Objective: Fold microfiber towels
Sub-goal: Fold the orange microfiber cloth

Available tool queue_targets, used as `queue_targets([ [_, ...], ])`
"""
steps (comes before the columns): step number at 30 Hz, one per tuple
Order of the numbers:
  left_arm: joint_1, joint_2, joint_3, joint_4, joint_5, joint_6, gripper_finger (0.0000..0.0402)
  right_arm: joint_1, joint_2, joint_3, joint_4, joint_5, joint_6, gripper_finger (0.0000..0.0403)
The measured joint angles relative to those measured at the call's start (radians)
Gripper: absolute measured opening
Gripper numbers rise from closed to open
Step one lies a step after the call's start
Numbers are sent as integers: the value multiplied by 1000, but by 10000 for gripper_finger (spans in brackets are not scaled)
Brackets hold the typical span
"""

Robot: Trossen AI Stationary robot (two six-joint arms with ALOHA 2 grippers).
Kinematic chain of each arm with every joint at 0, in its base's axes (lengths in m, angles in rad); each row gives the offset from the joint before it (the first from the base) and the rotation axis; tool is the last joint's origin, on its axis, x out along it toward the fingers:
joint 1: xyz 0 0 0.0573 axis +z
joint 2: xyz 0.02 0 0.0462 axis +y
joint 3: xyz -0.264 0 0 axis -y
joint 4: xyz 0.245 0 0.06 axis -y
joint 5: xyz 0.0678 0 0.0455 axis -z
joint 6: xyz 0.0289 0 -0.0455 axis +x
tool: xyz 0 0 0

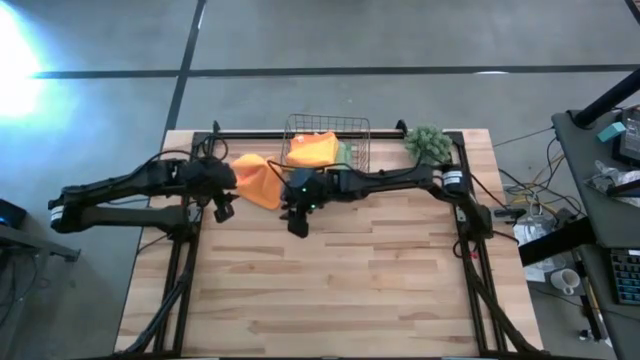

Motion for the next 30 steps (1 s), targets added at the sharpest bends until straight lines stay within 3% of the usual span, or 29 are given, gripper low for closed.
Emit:
queue_targets([
  [5, 0, -1, 0, -1, 0, 0, 121, -3, 69, 66, 44, 9, -70, 173],
  [9, 0, 8, 0, -2, 0, 1, 121, 2, 142, 192, 30, 17, -219, 191],
  [15, 0, 20, 0, -2, -6, 27, 121, 2, 313, 431, -180, 143, -304, 186],
  [20, 0, 27, 0, -5, -20, 31, 121, -1, 434, 624, -280, 160, -308, 174],
  [25, 1, 18, 0, -55, -49, 29, 121, -2, 463, 619, -282, 165, -269, 169],
  [30, 1, 7, 0, -79, -52, 27, 121, -3, 475, 619, -280, 262, -268, 169],
])
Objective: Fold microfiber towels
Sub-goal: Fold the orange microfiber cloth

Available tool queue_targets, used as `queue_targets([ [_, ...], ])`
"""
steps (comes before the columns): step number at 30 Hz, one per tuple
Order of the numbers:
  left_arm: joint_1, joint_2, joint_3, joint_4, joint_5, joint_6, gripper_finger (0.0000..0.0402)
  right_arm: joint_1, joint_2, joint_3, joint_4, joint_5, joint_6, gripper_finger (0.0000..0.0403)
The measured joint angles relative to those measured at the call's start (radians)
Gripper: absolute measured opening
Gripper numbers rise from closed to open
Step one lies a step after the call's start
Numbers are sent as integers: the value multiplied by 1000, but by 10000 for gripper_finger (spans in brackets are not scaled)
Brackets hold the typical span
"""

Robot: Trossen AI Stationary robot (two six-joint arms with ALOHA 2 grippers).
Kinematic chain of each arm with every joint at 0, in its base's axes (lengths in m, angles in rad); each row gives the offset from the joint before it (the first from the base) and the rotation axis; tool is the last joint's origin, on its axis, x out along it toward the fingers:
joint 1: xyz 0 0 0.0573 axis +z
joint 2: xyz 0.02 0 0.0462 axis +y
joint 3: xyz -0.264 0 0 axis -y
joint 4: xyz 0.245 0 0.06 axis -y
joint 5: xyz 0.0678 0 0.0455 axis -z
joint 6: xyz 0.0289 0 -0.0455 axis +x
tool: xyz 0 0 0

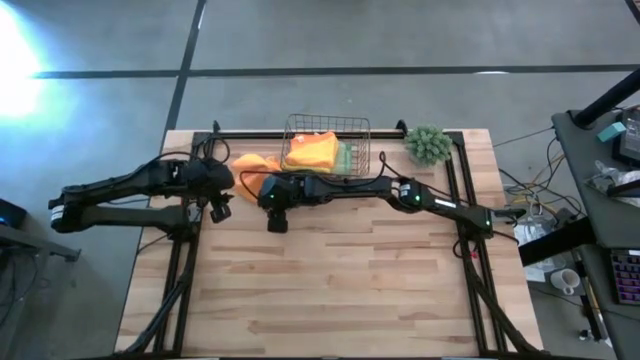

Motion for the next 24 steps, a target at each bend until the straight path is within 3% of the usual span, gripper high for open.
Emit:
queue_targets([
  [9, 0, 2, 0, 0, 0, -1, 121, -5, 46, -1, -6, 2, 15, 169],
  [14, 0, 0, 0, -1, 0, -1, 121, -8, 55, -1, -48, -36, 120, 168],
  [24, 0, 12, -3, -10, -2, 0, 121, 27, 26, 3, -431, -167, 190, 166],
])
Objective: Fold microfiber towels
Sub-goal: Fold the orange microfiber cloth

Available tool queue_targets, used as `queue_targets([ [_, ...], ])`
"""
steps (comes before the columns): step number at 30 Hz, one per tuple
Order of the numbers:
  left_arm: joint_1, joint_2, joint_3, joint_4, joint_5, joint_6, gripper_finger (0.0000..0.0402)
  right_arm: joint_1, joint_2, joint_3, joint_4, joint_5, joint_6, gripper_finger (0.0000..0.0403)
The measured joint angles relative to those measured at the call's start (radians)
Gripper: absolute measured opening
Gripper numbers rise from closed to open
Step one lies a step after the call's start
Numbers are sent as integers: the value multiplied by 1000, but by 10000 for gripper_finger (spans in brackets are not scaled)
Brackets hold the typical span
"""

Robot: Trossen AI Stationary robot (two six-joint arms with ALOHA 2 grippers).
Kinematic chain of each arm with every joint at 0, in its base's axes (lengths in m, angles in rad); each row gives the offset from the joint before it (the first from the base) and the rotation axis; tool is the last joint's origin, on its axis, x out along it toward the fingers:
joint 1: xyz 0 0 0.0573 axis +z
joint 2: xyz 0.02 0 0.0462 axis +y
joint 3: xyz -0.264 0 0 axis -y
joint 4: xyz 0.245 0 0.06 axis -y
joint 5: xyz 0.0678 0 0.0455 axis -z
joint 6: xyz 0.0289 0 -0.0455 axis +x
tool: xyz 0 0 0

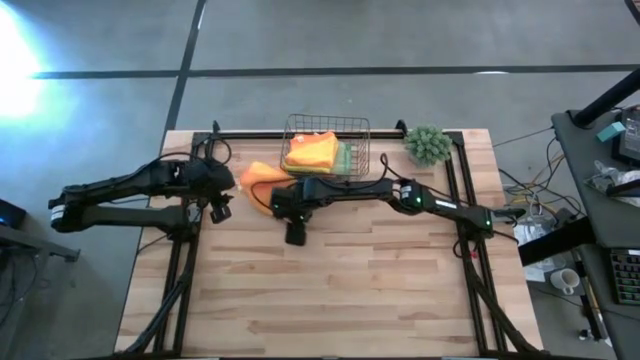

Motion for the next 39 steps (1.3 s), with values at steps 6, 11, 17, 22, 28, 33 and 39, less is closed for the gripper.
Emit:
queue_targets([
  [6, 0, 10, -12, 0, 0, 0, 121, 66, -39, -5, -199, 6, 1, 166],
  [11, 0, 28, -12, 1, 0, 0, 121, 124, -58, -8, -365, 19, 5, 166],
  [17, -1, 67, -12, 10, 0, 0, 121, 189, -65, -12, -486, 45, 29, 166],
  [22, -2, 115, -12, 17, 23, -1, 121, 248, -72, -53, -545, 45, 58, 166],
  [28, -2, 172, -12, 50, 38, 0, 121, 330, -122, -187, -539, 55, 109, 166],
  [33, -3, 209, -12, 97, 41, 8, 121, 393, -236, -346, -497, 87, 191, 166],
  [39, -4, 230, -12, 167, 81, 30, 121, 429, -460, -578, -352, 120, 359, 166],
])
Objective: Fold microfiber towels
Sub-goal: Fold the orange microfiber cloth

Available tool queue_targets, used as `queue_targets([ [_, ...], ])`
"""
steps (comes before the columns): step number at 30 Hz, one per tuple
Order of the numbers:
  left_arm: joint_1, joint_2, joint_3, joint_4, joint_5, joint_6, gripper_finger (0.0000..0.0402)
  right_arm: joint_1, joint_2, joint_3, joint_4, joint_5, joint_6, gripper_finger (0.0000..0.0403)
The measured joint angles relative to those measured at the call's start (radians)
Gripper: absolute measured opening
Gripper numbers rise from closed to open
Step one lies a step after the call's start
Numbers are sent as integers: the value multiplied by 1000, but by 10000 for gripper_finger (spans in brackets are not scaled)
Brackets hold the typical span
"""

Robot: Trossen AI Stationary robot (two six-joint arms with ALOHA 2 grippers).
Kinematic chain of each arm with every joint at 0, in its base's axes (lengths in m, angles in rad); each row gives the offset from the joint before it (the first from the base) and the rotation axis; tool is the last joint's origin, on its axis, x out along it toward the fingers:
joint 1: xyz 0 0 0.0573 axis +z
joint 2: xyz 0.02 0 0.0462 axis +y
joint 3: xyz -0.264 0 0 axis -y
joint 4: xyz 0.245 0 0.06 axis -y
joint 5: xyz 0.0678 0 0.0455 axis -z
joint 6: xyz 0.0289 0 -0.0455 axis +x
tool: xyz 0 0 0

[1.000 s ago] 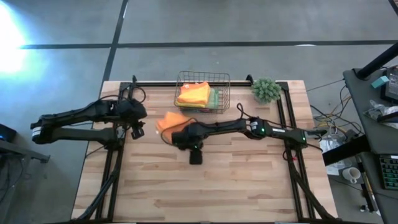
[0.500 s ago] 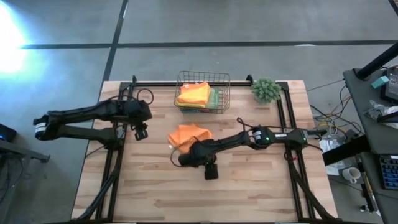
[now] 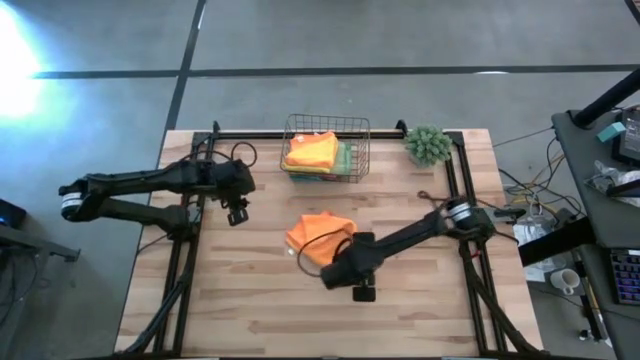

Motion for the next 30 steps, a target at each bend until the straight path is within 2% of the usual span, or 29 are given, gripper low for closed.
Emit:
queue_targets([
  [7, -59, 20, 0, 175, 136, 35, 121, 33, -250, -230, 100, 118, 204, 166],
  [12, -159, 82, 0, 278, 143, 132, 121, 39, -379, -337, 173, 160, 315, 166],
  [18, -256, 233, 0, 431, 142, 136, 121, 43, -458, -403, 198, 205, 317, 166],
  [22, -283, 337, 0, 550, 124, 130, 121, 43, -511, -449, 199, 213, 304, 166],
  [30, -308, 474, 4, 587, 124, 127, 121, 60, -626, -529, 194, 215, 310, 166],
])
